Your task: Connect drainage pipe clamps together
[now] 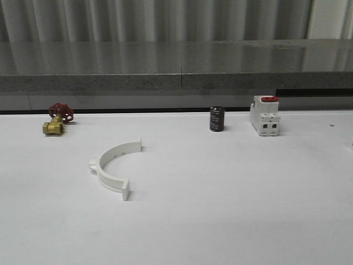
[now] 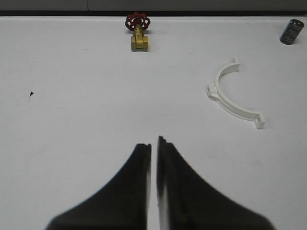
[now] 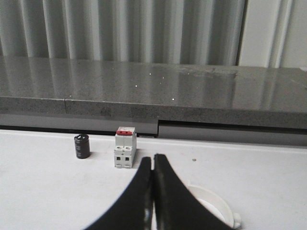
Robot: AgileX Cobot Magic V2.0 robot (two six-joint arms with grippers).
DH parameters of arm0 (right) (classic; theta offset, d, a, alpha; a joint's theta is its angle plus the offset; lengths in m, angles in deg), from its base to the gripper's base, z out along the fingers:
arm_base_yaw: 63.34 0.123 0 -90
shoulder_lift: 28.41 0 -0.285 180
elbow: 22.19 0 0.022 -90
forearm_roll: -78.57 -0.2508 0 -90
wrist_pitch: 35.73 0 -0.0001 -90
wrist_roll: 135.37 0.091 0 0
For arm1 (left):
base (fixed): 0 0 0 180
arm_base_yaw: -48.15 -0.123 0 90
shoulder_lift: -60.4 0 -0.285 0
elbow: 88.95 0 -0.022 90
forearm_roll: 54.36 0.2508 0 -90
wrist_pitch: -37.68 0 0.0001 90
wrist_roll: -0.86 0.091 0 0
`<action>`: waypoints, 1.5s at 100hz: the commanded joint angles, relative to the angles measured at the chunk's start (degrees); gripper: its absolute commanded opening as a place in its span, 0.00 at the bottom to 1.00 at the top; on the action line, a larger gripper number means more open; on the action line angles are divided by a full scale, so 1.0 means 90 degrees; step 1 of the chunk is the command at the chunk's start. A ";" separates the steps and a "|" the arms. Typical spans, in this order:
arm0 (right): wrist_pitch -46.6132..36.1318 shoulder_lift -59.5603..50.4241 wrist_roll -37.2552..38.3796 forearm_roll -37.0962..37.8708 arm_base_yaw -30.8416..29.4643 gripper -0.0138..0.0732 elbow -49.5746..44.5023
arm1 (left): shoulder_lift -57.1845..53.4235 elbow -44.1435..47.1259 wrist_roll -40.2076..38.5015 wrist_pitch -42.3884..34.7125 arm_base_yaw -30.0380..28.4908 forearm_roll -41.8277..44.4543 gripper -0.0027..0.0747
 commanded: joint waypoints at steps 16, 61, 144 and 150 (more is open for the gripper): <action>0.1871 0.1522 -0.0025 -0.0092 -0.0042 0.08 0.2130 | 0.0059 -0.0164 0.0008 -0.0422 -0.0005 -0.0137 0.01; 0.3980 0.5113 -0.0025 -0.0336 -0.0042 0.08 0.4512 | 0.0059 -0.0164 0.0008 -0.0422 -0.0005 -0.0137 0.01; 0.4087 0.7738 -0.0089 -0.0436 -0.0540 0.70 0.5961 | 0.0059 -0.0164 0.0008 -0.0422 -0.0005 -0.0137 0.01; 0.4149 0.8103 -0.0231 -0.0436 -0.0766 0.70 0.6198 | 0.0059 -0.0164 0.0008 -0.0422 -0.0005 -0.0137 0.01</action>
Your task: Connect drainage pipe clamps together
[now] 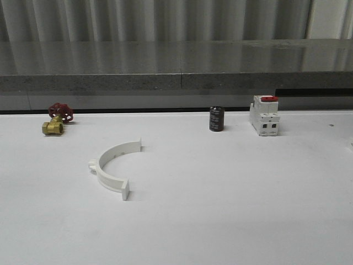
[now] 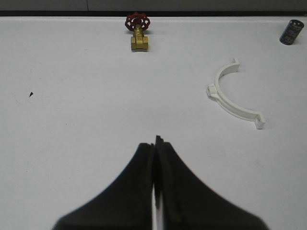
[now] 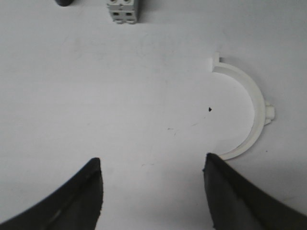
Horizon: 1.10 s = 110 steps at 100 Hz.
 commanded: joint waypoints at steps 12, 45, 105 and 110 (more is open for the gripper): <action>-0.0022 0.1081 -0.0622 -0.0039 -0.0871 0.70 0.0853 | 0.0058 -0.0164 0.0008 -0.0422 -0.0005 -0.0137 0.01; 0.0007 0.2501 -0.1344 -0.0068 -0.2089 0.70 0.1284 | 0.0058 -0.0164 0.0008 -0.0422 -0.0005 -0.0137 0.01; -0.0821 0.4064 -0.2060 -0.0541 -0.2133 0.70 0.1581 | 0.0058 -0.0164 0.0008 -0.0422 -0.0005 -0.0137 0.01; -0.0816 0.4101 -0.2060 -0.0541 -0.2133 0.70 0.1581 | 0.0058 -0.0164 0.0008 -0.0422 -0.0005 -0.0137 0.01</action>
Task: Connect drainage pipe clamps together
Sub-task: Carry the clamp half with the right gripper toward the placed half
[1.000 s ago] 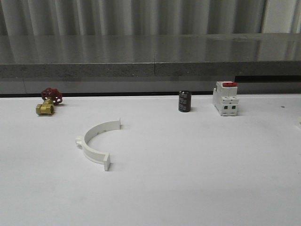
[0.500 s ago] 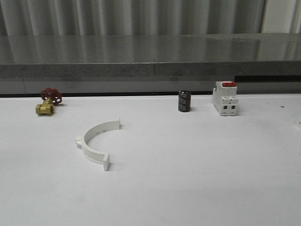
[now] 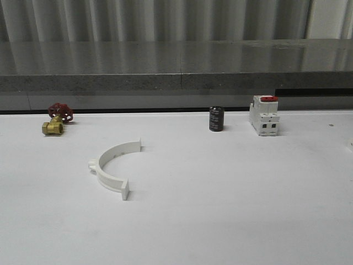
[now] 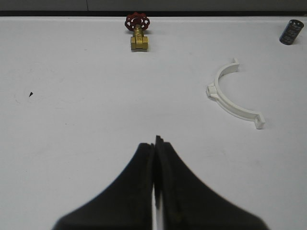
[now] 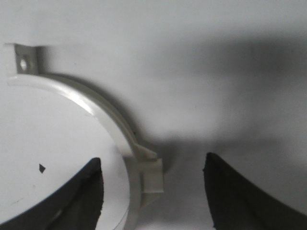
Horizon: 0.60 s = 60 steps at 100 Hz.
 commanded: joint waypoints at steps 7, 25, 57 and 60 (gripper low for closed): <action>-0.0125 -0.0171 -0.0077 -0.0099 -0.0032 0.70 0.0180 | 0.0058 -0.0164 0.0008 -0.0422 -0.0005 -0.0137 0.01; -0.0138 -0.0056 -0.0077 -0.0099 -0.0032 0.69 0.0180 | 0.0058 -0.0164 0.0008 -0.0422 -0.0005 -0.0137 0.01; -0.0114 0.0035 -0.0077 -0.0099 -0.0012 0.43 0.0197 | 0.0058 -0.0164 0.0008 -0.0422 -0.0005 -0.0137 0.01; -0.0068 0.0035 -0.0077 -0.0099 -0.0012 0.40 0.0236 | 0.0058 -0.0164 0.0008 -0.0422 -0.0005 -0.0137 0.01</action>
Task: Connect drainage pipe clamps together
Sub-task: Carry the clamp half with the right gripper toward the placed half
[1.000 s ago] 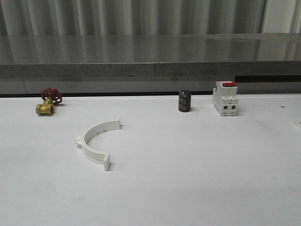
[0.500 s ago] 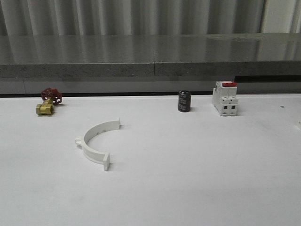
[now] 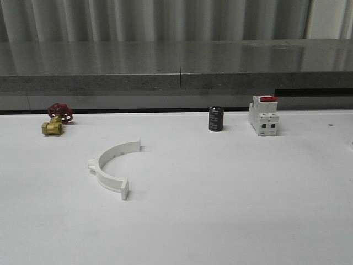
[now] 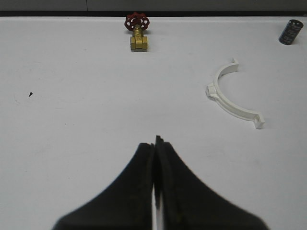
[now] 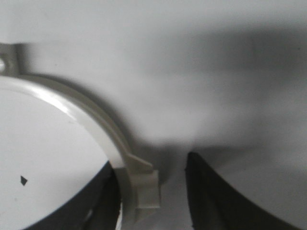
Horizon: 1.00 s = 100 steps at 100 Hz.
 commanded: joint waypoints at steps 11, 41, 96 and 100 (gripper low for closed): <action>0.0426 -0.0207 -0.0068 -0.0125 -0.0012 0.28 0.0416 | 0.0058 -0.0164 0.0008 -0.0422 -0.0005 -0.0137 0.01; 0.1728 -0.0660 0.0026 -0.1073 0.0525 0.26 0.1265 | 0.0058 -0.0164 0.0008 -0.0422 -0.0005 -0.0137 0.01; 0.1136 -0.0608 0.4523 0.1433 0.4395 0.26 0.1777 | 0.0058 -0.0164 0.0008 -0.0422 -0.0005 -0.0137 0.01; 0.1136 -0.0523 0.4784 0.1508 0.4575 0.26 0.1823 | 0.0058 -0.0164 0.0008 -0.0422 -0.0005 -0.0137 0.01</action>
